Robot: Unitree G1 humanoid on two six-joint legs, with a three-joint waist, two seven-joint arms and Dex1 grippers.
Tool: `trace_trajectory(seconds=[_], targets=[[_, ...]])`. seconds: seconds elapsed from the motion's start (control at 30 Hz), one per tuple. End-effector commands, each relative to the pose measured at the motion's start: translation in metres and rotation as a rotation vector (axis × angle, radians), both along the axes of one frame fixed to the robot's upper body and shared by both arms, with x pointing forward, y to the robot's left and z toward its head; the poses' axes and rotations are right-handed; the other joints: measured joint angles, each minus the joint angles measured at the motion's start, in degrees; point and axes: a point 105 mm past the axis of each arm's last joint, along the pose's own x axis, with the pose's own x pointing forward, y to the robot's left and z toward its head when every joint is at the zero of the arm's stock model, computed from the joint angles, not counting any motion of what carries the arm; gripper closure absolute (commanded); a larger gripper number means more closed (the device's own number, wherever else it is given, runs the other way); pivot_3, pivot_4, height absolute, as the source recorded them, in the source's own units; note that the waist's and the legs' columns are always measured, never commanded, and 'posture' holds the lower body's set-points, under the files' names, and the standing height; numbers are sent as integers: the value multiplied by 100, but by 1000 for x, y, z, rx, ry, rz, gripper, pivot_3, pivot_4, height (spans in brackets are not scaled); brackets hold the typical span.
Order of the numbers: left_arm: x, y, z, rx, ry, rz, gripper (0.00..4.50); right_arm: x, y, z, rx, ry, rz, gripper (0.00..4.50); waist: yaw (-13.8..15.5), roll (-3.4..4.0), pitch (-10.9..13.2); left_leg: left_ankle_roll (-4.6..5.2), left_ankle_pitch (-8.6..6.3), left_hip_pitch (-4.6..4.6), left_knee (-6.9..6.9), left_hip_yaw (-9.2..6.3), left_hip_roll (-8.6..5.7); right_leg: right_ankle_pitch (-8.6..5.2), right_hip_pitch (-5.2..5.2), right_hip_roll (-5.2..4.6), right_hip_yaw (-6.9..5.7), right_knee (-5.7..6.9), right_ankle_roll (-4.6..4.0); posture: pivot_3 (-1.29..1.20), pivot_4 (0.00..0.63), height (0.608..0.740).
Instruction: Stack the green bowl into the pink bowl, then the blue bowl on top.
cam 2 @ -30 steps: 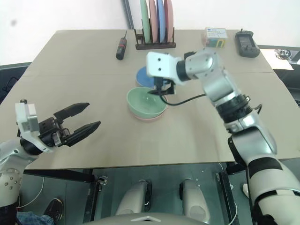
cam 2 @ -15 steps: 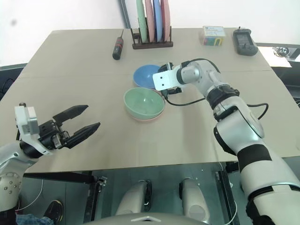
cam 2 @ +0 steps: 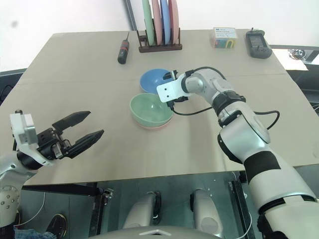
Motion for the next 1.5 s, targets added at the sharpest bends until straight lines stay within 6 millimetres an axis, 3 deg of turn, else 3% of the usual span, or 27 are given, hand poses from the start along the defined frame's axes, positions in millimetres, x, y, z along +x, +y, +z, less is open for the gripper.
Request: trace_trajectory(seconds=[0.03,0.3,0.6,0.87,1.07,1.23,1.4,1.5], targets=[[-6,-2,13,11,-64,-6,0,0,8,18,11,-51,30,1178,3,0,0,0,0,0,0,0,0,0,0,0,0,0,0,0,150,740],[-6,-2,13,12,-64,-9,0,-1,8,15,5,-50,35,4426,-2,0,0,0,0,0,0,0,0,0,0,0,0,1,0,0,150,740],[-3,-1,12,13,-64,-8,0,0,4,16,6,-48,28,4483,-2,0,0,-1,0,1,0,0,0,0,0,0,0,2,0,0,150,740],[-3,-1,12,18,-66,-18,0,-13,-1,54,51,-31,135,4483,4,1,1,-1,1,0,0,-1,0,0,0,0,0,1,0,0,150,740],[1,-2,14,13,-72,-35,0,-54,-8,86,76,118,322,4483,8,4,6,0,0,2,0,-2,1,1,2,0,-1,2,2,0,150,740],[4,-4,13,13,-75,-46,0,-103,-9,106,99,245,459,4483,42,5,6,0,0,5,1,-13,3,1,12,-1,-13,4,2,0,150,740],[6,-5,12,17,-78,-57,0,-135,-7,107,86,323,525,4483,79,4,5,0,0,6,6,-15,2,1,12,-1,-17,7,1,0,150,740],[7,-5,12,17,-80,-61,0,-143,-6,101,70,351,537,4483,96,3,5,0,0,7,7,-15,3,0,14,-1,-18,6,1,0,150,740]])
